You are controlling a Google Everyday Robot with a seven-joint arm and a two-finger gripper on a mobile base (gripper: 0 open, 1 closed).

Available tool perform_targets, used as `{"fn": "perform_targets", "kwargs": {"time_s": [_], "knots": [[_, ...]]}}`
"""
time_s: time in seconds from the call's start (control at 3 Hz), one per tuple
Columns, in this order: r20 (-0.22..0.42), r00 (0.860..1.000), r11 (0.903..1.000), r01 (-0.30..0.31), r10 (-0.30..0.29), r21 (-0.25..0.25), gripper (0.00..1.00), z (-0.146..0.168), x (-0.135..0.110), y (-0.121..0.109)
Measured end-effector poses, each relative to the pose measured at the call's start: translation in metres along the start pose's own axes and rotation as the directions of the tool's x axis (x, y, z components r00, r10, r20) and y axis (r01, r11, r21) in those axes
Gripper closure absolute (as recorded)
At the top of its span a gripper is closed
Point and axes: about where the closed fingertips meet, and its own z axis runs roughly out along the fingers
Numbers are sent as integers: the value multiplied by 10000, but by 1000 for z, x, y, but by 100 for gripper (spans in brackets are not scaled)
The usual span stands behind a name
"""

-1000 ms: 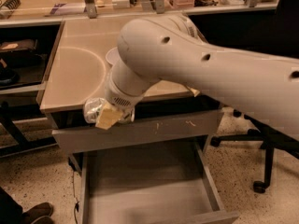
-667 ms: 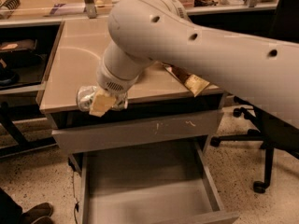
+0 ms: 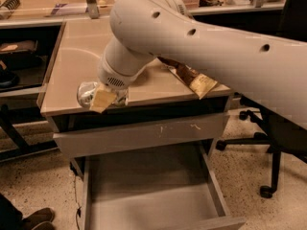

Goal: Pick 7up can from middle drawer and place on counter

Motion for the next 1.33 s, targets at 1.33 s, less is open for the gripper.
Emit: {"fn": "perform_targets", "kwargs": {"time_s": [1.33], "knots": [[308,9949,9949,-947,958,-360,100,58,-29,-81]]}}
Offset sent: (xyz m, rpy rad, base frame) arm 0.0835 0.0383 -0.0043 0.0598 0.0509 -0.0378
